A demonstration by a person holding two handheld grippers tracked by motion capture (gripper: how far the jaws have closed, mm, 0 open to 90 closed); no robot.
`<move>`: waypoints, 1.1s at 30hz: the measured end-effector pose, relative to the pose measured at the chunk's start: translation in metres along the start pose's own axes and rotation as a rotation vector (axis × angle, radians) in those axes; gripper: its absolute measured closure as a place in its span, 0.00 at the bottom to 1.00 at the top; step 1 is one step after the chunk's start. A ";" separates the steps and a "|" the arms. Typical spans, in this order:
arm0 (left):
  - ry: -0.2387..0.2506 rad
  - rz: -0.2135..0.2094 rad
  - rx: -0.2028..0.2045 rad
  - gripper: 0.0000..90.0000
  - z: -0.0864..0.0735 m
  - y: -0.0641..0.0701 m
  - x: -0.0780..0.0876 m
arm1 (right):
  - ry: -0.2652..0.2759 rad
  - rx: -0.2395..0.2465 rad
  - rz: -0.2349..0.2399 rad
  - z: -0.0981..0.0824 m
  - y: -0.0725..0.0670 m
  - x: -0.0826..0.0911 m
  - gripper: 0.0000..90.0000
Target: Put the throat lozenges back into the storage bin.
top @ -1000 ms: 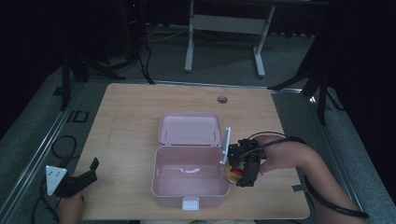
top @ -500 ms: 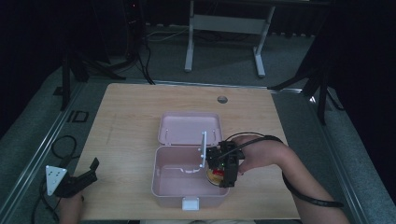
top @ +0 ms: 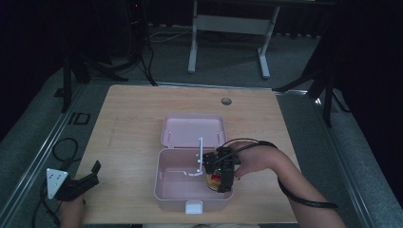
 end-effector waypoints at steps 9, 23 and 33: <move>-0.001 -0.002 -0.001 0.00 0.000 0.000 0.000 | -0.006 -0.009 0.006 0.005 0.006 -0.021 0.22; -0.004 -0.003 -0.006 0.00 0.000 0.000 0.000 | -0.045 -0.039 0.016 -0.001 0.010 -0.042 0.22; -0.005 -0.005 -0.006 0.00 0.000 0.000 0.000 | -0.039 -0.055 0.023 -0.003 0.010 -0.046 0.20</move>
Point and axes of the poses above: each handheld gripper's, and its own axes: x roughly backward along the jaws, z roughly out of its top, y roughly to its right, the point moved 2 cm from there along -x, roughly forward along the jaws, and after that the axes turned 8 degrees about x, right-handed, at the moved point
